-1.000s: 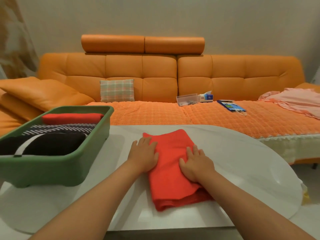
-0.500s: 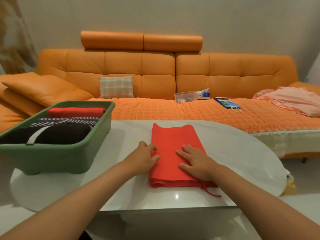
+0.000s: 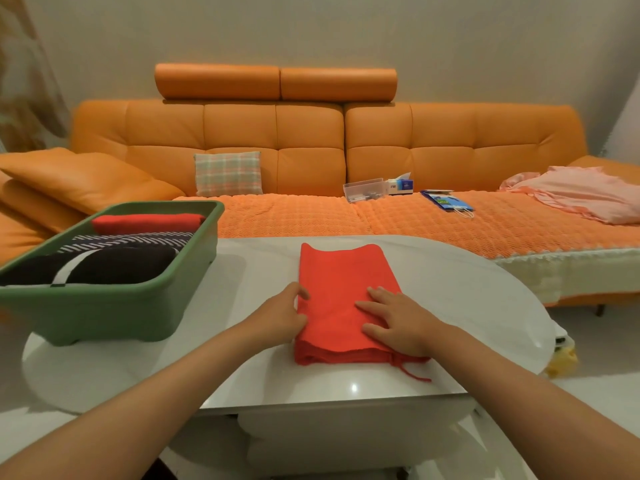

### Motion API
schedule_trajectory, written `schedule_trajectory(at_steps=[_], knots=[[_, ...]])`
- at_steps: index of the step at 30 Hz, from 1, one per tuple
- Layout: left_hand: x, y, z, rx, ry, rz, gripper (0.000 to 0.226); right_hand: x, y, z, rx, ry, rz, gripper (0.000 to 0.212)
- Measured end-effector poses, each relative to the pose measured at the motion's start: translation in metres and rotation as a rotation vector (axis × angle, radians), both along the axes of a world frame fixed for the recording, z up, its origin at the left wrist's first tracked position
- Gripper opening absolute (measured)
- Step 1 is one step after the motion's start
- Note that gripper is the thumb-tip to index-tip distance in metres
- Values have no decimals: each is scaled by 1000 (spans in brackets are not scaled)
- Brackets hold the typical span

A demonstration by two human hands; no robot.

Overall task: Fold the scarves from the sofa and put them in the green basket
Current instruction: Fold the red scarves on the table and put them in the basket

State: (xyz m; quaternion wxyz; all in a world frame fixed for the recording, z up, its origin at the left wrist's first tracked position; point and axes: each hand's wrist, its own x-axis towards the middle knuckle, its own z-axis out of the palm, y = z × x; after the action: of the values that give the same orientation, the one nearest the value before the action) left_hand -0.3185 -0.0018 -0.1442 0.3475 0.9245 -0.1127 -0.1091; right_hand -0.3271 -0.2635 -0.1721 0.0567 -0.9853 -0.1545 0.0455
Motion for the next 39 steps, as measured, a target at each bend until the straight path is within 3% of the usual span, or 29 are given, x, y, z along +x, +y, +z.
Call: schedule_trajectory(at_steps=[2, 5, 8, 11, 14, 17, 20, 24, 27, 31, 35, 37, 39], knots=[[-3, 3, 3, 16, 109, -34, 34, 1, -2, 0, 1, 7, 3, 61], [-10, 5, 6, 355, 72, -168, 37, 0, -5, 2, -37, -3, 33, 60], [-10, -4, 17, 489, -315, -105, 34, -2, -4, 8, -54, -54, 102, 65], [-6, -19, 11, 298, -611, -196, 33, -10, 1, 9, -6, -53, 156, 75], [-7, -28, -17, 494, -399, -498, 69, -19, 0, 1, -43, -20, 198, 76], [-5, -23, -34, 603, -310, -565, 85, -26, -11, 1, -78, -16, 225, 83], [-4, -17, -30, 544, -356, -565, 84, -30, -22, 4, -82, -34, 246, 87], [0, -8, -24, 537, -482, -540, 66, -32, -37, 6, -86, -243, 275, 63], [2, -2, -21, 552, -485, -547, 60, -34, -35, 5, -141, -289, 261, 48], [1, -2, -13, 300, -497, -467, 11, -34, -28, 20, 56, -295, 105, 15], [4, 3, 1, -178, -337, -164, 14, -29, -31, 44, 500, -198, -126, 4], [9, 0, -1, -229, -314, -54, 13, -21, -30, 46, 605, -234, -215, 2], [17, -7, -4, -236, -327, 56, 9, -10, -28, 39, 610, -265, -278, 14]])
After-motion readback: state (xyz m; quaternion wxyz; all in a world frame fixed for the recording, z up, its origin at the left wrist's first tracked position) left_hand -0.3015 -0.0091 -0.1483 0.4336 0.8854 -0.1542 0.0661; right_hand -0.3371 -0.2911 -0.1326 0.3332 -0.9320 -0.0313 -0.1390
